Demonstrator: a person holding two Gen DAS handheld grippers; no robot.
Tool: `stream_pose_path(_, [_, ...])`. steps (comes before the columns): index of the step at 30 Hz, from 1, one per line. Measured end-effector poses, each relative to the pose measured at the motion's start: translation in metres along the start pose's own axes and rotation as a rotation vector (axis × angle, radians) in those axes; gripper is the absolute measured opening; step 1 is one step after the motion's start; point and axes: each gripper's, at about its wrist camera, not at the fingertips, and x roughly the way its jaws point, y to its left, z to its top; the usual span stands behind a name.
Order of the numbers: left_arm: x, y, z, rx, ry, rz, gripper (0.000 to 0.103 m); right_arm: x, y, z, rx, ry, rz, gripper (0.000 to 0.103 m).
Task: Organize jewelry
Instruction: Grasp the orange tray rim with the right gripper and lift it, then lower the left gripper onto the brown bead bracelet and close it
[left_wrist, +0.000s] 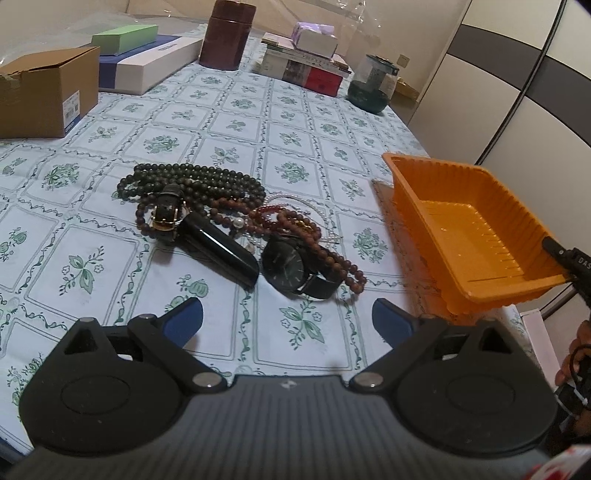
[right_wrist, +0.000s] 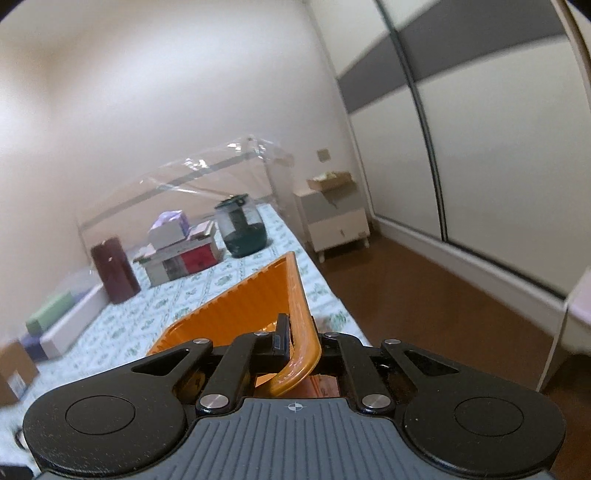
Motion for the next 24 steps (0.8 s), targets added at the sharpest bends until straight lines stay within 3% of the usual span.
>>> stream_pose_path(17, [0.006, 0.012, 0.008, -0.007, -0.034, 0.015, 0.086, 0.002, 0.033, 0.006, -0.274, -0.041, 0.028, 0.006])
stream_pose_path(24, [0.011, 0.01, 0.011, 0.01, -0.041, 0.002, 0.082, -0.003, 0.068, 0.0, -0.56, -0.07, 0.071, 0.006])
